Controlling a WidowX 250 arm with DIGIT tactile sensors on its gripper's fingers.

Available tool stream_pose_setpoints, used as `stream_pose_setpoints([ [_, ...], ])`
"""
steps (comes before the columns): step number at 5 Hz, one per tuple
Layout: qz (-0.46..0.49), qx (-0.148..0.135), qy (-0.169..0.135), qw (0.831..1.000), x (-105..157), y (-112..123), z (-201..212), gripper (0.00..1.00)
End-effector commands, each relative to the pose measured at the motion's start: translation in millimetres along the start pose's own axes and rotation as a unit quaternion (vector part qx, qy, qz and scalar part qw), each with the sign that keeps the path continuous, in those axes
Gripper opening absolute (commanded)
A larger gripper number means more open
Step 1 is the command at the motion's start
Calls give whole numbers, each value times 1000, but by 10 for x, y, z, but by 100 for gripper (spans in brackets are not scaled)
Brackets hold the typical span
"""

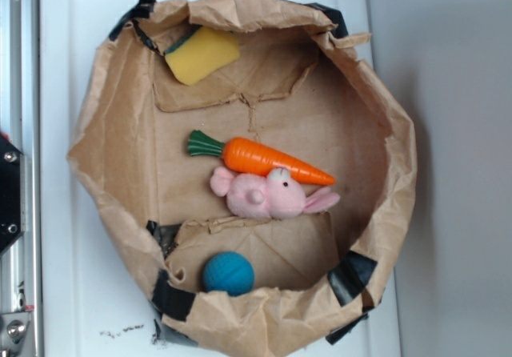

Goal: Grab the pink bunny.

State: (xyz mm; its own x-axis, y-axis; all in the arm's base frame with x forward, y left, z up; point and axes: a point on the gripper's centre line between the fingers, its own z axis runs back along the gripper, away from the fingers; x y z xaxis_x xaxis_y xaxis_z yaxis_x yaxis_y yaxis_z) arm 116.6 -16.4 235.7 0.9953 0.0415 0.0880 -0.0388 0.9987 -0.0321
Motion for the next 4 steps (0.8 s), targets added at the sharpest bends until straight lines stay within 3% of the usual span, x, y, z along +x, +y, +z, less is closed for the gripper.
stream_pose_setpoints([
  [1,0,0,0,1000,0,0,0,100],
  [2,-13,-5,-52,999,-323,-75,166,100],
  [4,-13,-5,-52,999,-323,-75,166,100],
])
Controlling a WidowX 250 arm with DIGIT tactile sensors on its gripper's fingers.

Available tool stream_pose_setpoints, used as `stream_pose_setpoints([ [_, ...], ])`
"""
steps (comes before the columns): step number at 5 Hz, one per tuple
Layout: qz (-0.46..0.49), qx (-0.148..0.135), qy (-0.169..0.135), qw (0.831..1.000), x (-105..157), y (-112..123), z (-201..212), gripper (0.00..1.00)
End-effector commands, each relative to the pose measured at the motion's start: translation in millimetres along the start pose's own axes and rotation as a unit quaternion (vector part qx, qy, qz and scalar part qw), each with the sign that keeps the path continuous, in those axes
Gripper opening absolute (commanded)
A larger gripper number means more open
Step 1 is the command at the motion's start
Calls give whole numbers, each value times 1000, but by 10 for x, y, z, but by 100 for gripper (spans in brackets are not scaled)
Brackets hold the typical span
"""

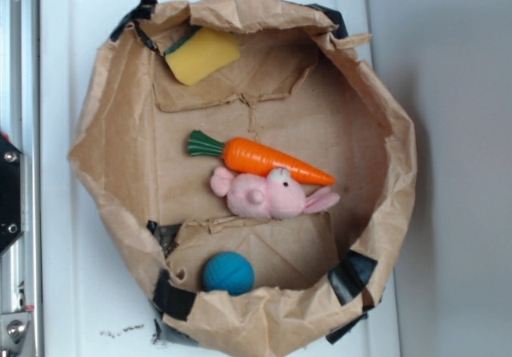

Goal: Grab the pink bunny.

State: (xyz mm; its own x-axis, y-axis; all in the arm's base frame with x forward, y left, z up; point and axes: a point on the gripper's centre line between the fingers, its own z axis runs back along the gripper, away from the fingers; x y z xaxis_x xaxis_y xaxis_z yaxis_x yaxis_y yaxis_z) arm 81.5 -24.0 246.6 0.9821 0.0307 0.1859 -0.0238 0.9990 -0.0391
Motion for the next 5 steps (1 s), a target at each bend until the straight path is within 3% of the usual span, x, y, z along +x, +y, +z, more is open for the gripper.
stream_pose_setpoints([
  [1,-6,-1,-2,1000,23,-9,26,100],
  [2,3,-50,-53,997,200,-138,-90,100],
  [3,11,-75,-84,994,526,-224,-158,100],
  [4,27,-72,-97,992,809,-179,-261,100],
  [5,28,-41,-93,994,946,-163,-427,100],
])
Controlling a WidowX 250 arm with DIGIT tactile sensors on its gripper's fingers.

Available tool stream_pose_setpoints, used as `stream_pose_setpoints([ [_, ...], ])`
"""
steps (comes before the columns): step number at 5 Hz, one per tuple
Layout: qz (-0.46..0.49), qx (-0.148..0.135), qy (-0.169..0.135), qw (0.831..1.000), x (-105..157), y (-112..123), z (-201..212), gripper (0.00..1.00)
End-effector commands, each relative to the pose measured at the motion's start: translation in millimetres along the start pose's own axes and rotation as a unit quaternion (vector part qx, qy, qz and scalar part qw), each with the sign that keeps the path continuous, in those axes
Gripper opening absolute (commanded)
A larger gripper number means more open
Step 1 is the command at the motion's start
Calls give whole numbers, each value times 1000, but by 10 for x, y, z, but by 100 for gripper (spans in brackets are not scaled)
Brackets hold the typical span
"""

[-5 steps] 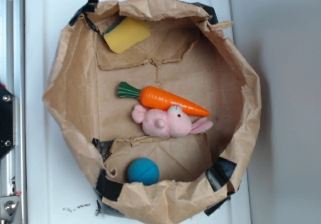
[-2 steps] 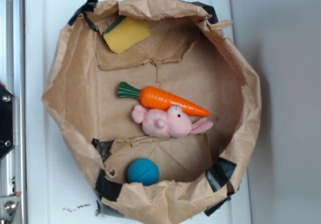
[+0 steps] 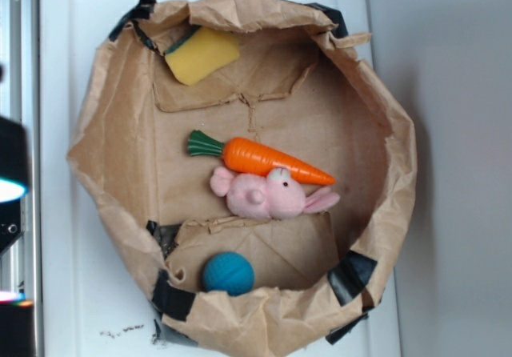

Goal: Grab the pink bunny.

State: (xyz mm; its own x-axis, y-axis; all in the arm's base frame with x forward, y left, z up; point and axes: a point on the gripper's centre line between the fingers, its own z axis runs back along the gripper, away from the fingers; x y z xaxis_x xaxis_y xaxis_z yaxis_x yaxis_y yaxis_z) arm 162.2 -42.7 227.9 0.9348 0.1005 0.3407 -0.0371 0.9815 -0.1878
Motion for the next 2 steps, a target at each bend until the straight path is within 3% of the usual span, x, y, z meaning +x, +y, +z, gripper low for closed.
stream_pose_setpoints([
  [1,-5,68,12,998,312,126,-371,100],
  [2,1,108,26,994,398,206,-700,100],
])
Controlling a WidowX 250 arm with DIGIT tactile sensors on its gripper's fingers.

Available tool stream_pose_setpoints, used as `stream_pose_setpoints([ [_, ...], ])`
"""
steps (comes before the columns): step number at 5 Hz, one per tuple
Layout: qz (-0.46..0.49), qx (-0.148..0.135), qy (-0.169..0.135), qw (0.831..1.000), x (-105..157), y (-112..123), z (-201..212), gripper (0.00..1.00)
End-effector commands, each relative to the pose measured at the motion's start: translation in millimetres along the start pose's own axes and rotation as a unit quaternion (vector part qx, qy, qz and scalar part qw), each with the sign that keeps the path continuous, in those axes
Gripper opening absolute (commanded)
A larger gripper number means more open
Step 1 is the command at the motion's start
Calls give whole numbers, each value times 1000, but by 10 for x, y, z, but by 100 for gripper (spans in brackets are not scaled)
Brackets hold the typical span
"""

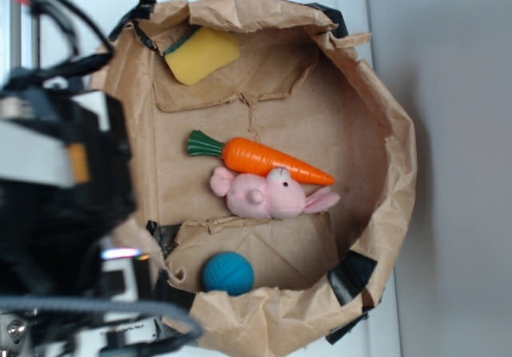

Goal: Grab the pink bunny.

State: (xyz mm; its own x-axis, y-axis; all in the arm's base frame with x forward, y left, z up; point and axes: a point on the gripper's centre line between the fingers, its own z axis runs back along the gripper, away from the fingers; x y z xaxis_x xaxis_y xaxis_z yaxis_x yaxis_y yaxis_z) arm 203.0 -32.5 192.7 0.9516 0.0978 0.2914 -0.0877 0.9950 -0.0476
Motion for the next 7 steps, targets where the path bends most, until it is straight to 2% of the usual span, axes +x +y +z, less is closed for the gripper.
stream_pose_setpoints([
  [1,1,33,0,999,140,16,-246,100],
  [3,1,33,0,999,140,16,-246,100],
  [4,-3,19,30,999,202,68,-298,100],
  [6,144,40,49,988,623,179,-728,100],
  [7,165,53,51,984,611,185,-1006,100],
])
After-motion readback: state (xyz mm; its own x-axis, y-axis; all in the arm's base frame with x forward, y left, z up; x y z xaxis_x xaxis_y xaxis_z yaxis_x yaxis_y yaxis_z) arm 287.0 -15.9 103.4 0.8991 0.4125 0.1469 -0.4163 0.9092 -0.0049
